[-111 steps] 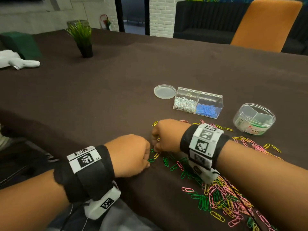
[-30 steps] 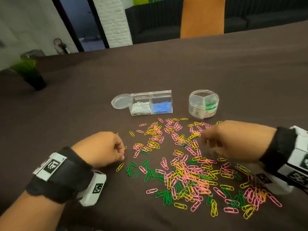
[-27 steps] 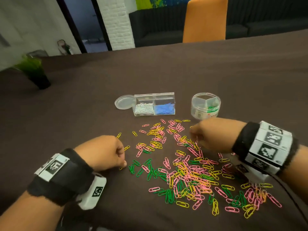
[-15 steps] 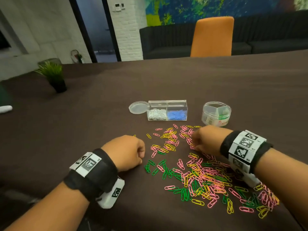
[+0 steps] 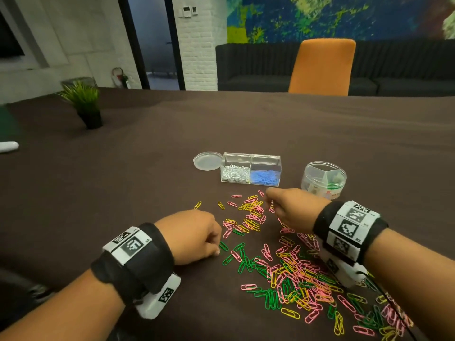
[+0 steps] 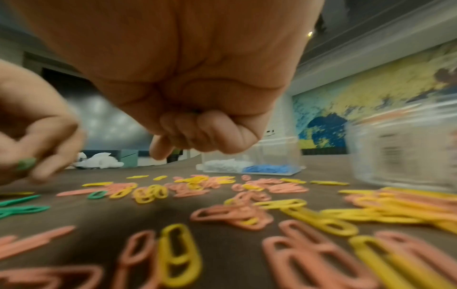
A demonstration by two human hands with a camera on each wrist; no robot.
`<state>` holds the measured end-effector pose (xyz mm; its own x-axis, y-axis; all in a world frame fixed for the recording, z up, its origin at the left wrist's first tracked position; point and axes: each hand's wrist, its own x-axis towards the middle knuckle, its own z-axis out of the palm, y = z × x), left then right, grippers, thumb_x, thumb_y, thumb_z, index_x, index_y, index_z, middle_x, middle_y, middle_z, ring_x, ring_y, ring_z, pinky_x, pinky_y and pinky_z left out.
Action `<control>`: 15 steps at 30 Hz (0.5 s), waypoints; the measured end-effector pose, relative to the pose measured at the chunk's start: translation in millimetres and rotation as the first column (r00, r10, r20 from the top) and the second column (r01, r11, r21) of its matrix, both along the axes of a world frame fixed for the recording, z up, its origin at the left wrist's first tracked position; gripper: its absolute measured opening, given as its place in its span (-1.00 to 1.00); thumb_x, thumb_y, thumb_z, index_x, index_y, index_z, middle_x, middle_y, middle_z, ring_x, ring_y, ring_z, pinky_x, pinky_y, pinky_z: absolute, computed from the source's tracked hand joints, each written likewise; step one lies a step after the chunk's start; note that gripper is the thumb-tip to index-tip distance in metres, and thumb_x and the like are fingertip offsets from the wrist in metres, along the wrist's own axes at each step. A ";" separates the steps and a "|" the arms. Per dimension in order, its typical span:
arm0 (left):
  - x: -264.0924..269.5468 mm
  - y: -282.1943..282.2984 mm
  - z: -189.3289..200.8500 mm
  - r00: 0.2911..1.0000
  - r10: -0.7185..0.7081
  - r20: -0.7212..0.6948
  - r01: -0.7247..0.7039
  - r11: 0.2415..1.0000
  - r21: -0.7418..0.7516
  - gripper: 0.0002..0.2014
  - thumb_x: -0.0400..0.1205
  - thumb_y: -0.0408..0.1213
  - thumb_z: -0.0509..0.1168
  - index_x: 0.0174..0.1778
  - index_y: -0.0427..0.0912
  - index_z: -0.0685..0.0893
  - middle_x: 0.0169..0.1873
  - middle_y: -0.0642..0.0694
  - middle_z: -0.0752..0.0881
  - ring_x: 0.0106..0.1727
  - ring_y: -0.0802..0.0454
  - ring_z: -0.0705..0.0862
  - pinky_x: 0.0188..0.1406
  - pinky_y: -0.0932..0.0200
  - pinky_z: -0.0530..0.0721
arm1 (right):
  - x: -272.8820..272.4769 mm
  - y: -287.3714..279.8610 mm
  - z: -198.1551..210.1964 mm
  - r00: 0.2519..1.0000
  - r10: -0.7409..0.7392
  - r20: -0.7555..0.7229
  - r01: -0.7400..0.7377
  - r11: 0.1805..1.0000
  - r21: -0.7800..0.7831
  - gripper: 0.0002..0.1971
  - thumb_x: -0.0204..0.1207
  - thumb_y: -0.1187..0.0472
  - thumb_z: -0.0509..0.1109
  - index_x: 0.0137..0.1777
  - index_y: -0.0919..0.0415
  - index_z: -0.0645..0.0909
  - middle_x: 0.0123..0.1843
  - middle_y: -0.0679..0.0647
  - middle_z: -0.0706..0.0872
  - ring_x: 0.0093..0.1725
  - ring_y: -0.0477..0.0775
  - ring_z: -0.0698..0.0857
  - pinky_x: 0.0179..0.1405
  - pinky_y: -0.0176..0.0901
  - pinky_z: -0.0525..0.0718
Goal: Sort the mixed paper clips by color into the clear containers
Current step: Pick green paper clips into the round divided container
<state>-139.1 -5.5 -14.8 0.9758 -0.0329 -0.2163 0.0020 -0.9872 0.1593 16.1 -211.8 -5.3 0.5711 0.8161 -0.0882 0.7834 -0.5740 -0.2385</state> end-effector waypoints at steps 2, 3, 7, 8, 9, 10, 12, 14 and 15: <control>-0.5 3.3 2.9 0.995 0.058 0.077 -0.055 0.998 -0.041 -0.86 0.58 -0.05 0.37 -0.22 0.02 0.61 -0.21 0.12 0.70 -0.16 0.16 0.64 -0.08 0.08 0.65 | -6.3 20.6 -0.5 0.997 0.072 -0.025 -0.073 0.996 -0.054 -0.86 0.65 0.23 0.14 -0.04 -0.04 0.46 -0.20 -0.10 0.56 -0.13 0.04 0.55 -0.11 -0.16 0.49; 0.3 6.4 4.4 0.988 0.107 0.110 -0.097 0.991 -0.090 -0.88 0.57 -0.13 0.37 -0.23 0.03 0.55 -0.22 0.12 0.72 -0.17 0.17 0.66 -0.11 0.10 0.65 | -10.1 30.2 -2.3 0.995 0.097 -0.022 -0.098 0.993 -0.064 -0.90 0.66 0.15 0.18 -0.07 -0.05 0.48 -0.17 -0.08 0.58 -0.12 0.05 0.55 -0.09 -0.15 0.53; 5.2 12.5 7.1 0.976 0.202 0.085 -0.173 0.948 -0.269 -0.82 0.58 -0.33 0.27 -0.10 0.08 0.48 -0.15 0.10 0.72 -0.16 0.15 0.69 -0.13 0.15 0.64 | -21.3 56.2 -10.0 0.983 0.185 -0.004 -0.183 0.971 -0.154 -0.89 0.60 -0.05 0.36 -0.05 -0.05 0.60 -0.27 -0.17 0.53 -0.13 0.00 0.55 -0.16 -0.20 0.45; 6.8 11.4 6.2 0.983 0.174 0.061 -0.153 0.956 -0.252 -0.82 0.60 -0.36 0.23 -0.07 0.08 0.51 -0.15 0.11 0.70 -0.15 0.15 0.65 -0.13 0.21 0.57 | -22.1 59.4 -10.6 0.981 0.193 -0.012 -0.192 0.964 -0.181 -0.87 0.58 -0.06 0.39 -0.03 -0.04 0.63 -0.29 -0.18 0.51 -0.15 -0.01 0.55 -0.18 -0.20 0.44; 8.5 8.6 5.0 0.989 0.146 0.031 -0.136 0.966 -0.221 -0.83 0.61 -0.36 0.19 -0.06 0.05 0.54 -0.17 0.11 0.67 -0.16 0.15 0.61 -0.15 0.25 0.52 | -21.7 61.0 -11.8 0.981 0.195 -0.017 -0.194 0.962 -0.194 -0.86 0.57 -0.06 0.41 -0.04 -0.04 0.65 -0.30 -0.17 0.52 -0.16 -0.02 0.56 -0.20 -0.20 0.44; 10.0 5.0 4.4 0.992 0.127 0.003 -0.124 0.974 -0.192 -0.87 0.62 -0.33 0.17 -0.07 -0.01 0.57 -0.19 0.10 0.66 -0.17 0.14 0.58 -0.18 0.26 0.51 | -20.6 61.7 -13.6 0.981 0.194 -0.010 -0.192 0.962 -0.196 -0.86 0.56 -0.06 0.42 -0.06 -0.03 0.65 -0.30 -0.16 0.53 -0.16 -0.01 0.57 -0.20 -0.20 0.45; 11.7 -1.7 3.7 0.994 0.109 -0.027 -0.112 0.981 -0.159 -0.92 0.62 -0.26 0.21 -0.08 -0.10 0.61 -0.25 0.07 0.65 -0.24 0.15 0.58 -0.25 0.28 0.52 | -20.1 61.1 -16.9 0.977 0.209 0.034 -0.198 0.959 -0.205 -0.89 0.58 -0.02 0.36 -0.06 -0.02 0.62 -0.25 -0.12 0.57 -0.14 0.06 0.60 -0.18 -0.19 0.50; 12.7 -6.4 5.3 0.997 0.075 -0.012 -0.076 0.990 -0.120 -0.92 0.58 -0.20 0.33 -0.03 -0.01 0.64 -0.37 0.11 0.56 -0.36 0.28 0.51 -0.43 0.43 0.36 | -21.4 59.6 -18.4 0.972 0.222 0.080 -0.201 0.957 -0.211 -0.87 0.58 0.04 0.29 0.00 0.00 0.64 -0.17 -0.02 0.64 -0.12 0.13 0.62 -0.15 -0.17 0.58; 13.8 -6.8 6.2 0.998 0.058 0.004 -0.058 0.994 -0.091 -0.87 0.57 -0.15 0.39 0.01 0.06 0.66 -0.40 0.14 0.51 -0.39 0.31 0.48 -0.47 0.45 0.28 | -22.2 58.6 -16.5 0.972 0.215 0.090 -0.192 0.958 -0.213 -0.86 0.57 0.05 0.28 0.01 0.00 0.64 -0.13 0.01 0.66 -0.12 0.14 0.61 -0.14 -0.16 0.59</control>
